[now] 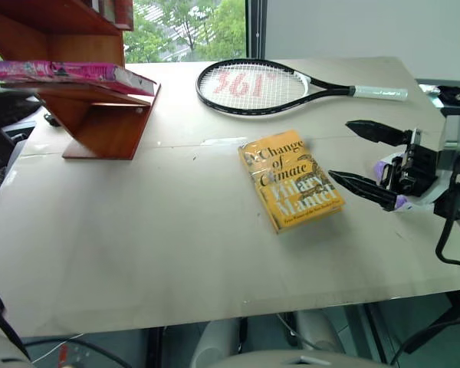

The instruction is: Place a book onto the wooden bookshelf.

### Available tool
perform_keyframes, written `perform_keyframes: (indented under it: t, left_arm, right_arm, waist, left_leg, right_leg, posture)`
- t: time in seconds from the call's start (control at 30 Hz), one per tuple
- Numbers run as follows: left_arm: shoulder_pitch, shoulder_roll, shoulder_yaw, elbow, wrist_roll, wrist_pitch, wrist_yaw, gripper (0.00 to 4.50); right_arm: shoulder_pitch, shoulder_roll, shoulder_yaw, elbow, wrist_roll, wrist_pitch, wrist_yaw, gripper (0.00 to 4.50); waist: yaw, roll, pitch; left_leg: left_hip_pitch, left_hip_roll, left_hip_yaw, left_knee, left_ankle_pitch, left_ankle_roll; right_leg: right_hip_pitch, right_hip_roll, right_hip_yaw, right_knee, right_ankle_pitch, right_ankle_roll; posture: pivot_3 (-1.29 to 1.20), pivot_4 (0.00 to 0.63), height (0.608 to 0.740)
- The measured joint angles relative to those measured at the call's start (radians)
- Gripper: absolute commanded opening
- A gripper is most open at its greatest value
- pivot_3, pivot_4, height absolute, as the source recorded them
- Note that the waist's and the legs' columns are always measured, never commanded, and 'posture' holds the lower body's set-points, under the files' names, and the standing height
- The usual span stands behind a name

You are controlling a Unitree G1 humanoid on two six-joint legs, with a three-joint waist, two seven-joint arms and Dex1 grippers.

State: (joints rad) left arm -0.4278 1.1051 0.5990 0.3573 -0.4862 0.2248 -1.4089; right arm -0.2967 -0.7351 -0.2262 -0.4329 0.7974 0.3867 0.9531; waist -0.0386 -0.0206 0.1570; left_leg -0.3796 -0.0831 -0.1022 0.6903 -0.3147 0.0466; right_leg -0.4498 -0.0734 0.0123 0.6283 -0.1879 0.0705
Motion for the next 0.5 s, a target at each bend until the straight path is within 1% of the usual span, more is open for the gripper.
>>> perform_keyframes:
  t: [0.07,0.13,0.17,0.2,0.23,0.27,0.3,0.33,0.37,0.4,0.43,0.47,0.5]
  left_arm:
    - [0.144,-0.12,0.06,-0.272,-0.099,0.154,0.135,0.02]
    - [0.231,-0.199,0.067,-0.438,-0.164,0.249,0.233,0.02]
    - [0.294,-0.258,0.069,-0.547,-0.209,0.299,0.299,0.51]
    - [0.354,-0.301,0.067,-0.63,-0.239,0.334,0.343,0.84]
    - [0.424,-0.345,0.061,-0.702,-0.268,0.372,0.386,1.42]
    - [0.442,-0.356,0.058,-0.716,-0.275,0.383,0.395,1.97]
    - [0.472,-0.368,0.057,-0.743,-0.278,0.391,0.417,2.25]
    - [0.517,-0.378,0.06,-0.782,-0.287,0.401,0.44,2.76]
    - [0.558,-0.391,0.06,-0.808,-0.293,0.407,0.453,3.34]
    - [0.591,-0.398,0.06,-0.823,-0.291,0.406,0.46,3.73]
    - [0.627,-0.398,0.06,-0.833,-0.282,0.401,0.467,4.3]
    - [0.67,-0.398,0.061,-0.843,-0.267,0.392,0.471,4.48]
    - [0.712,-0.398,0.061,-0.846,-0.248,0.378,0.47,4.48]
  right_arm:
    - [0.053,-0.027,-0.013,-0.002,-0.016,0.001,0.009,4.5]
    - [0.103,-0.044,-0.029,-0.003,-0.026,0.002,0.017,4.5]
    - [0.153,-0.06,-0.052,-0.008,-0.031,0.003,0.021,4.5]
    - [0.203,-0.074,-0.077,-0.012,-0.04,0.003,0.024,4.5]
    - [0.266,-0.091,-0.114,-0.012,-0.054,0.004,0.034,4.5]
    - [0.281,-0.095,-0.125,-0.011,-0.058,0.004,0.038,4.5]
    - [0.307,-0.101,-0.146,-0.016,-0.062,0.004,0.046,4.5]
    - [0.354,-0.115,-0.177,-0.025,-0.066,0.002,0.055,4.5]
    - [0.394,-0.123,-0.203,-0.023,-0.072,0.002,0.065,4.5]
    - [0.425,-0.123,-0.223,-0.022,-0.08,0.001,0.069,4.5]
    - [0.46,-0.123,-0.243,-0.022,-0.091,-0.001,0.077,4.5]
    - [0.503,-0.123,-0.266,-0.021,-0.105,-0.006,0.088,4.5]
    - [0.541,-0.123,-0.283,-0.018,-0.12,-0.011,0.096,4.5]
  waist:
    - [0.016,0.0,0.0]
    - [0.027,-0.001,0.0]
    - [0.032,0.0,-0.001]
    - [0.034,0.0,-0.001]
    - [0.036,0.0,-0.001]
    - [0.038,0.0,-0.001]
    - [0.038,0.001,-0.001]
    - [0.038,0.002,-0.003]
    - [0.039,0.003,-0.003]
    - [0.039,0.004,-0.003]
    - [0.04,0.004,-0.003]
    - [0.041,0.005,-0.003]
    - [0.041,0.005,-0.003]
  left_leg:
    - [0.0,0.0,0.0,0.0,0.0,0.0]
    - [0.0,0.0,0.0,0.0,0.0,0.0]
    - [0.001,-0.001,0.0,0.0,0.0,0.0]
    - [0.001,-0.001,0.0,-0.001,0.0,0.0]
    - [0.001,-0.001,0.001,-0.001,0.0,0.0]
    - [0.002,-0.001,0.001,-0.001,0.0,0.0]
    - [0.003,0.0,0.001,-0.002,0.0,-0.001]
    - [0.004,0.0,0.002,-0.002,0.001,-0.001]
    - [0.008,0.0,0.004,-0.004,0.0,-0.001]
    - [0.012,0.0,0.004,-0.005,0.0,-0.001]
    - [0.018,0.001,0.005,-0.007,0.0,-0.001]
    - [0.021,0.001,0.005,-0.007,0.0,-0.001]
    - [0.023,0.001,0.006,-0.007,0.0,0.0]
  right_leg:
    - [0.001,-0.001,0.0,-0.001,0.0,0.0]
    - [0.001,-0.001,0.001,-0.001,0.0,0.0]
    - [0.001,-0.002,0.002,-0.001,0.0,0.0]
    - [0.001,-0.005,0.002,-0.001,0.0,0.0]
    - [0.001,-0.005,0.003,-0.001,0.0,0.0]
    - [0.001,-0.005,0.002,0.0,0.0,0.0]
    - [0.001,-0.004,0.002,0.0,0.001,-0.002]
    - [0.003,-0.004,0.003,0.0,0.001,-0.002]
    - [0.006,-0.004,0.004,-0.001,0.001,-0.002]
    - [0.009,-0.004,0.004,-0.001,0.001,-0.003]
    - [0.013,-0.004,0.005,-0.002,0.001,-0.003]
    - [0.017,-0.004,0.004,-0.003,0.001,-0.003]
    - [0.019,-0.004,0.005,-0.003,0.001,-0.003]
  posture:
    - [0.0,0.15,0.74]
    - [0.0,0.15,0.74]
    - [0.0,0.15,0.74]
    - [0.0,0.15,0.74]
    - [0.0,0.15,0.74]
    - [0.0,0.15,0.74]
    - [0.0,0.15,0.74]
    - [0.0,0.15,0.74]
    - [0.0,0.15,0.74]
    - [0.0,0.15,0.74]
    - [0.0,0.15,0.74]
    - [0.0,0.15,0.74]
    - [0.0,0.15,0.74]
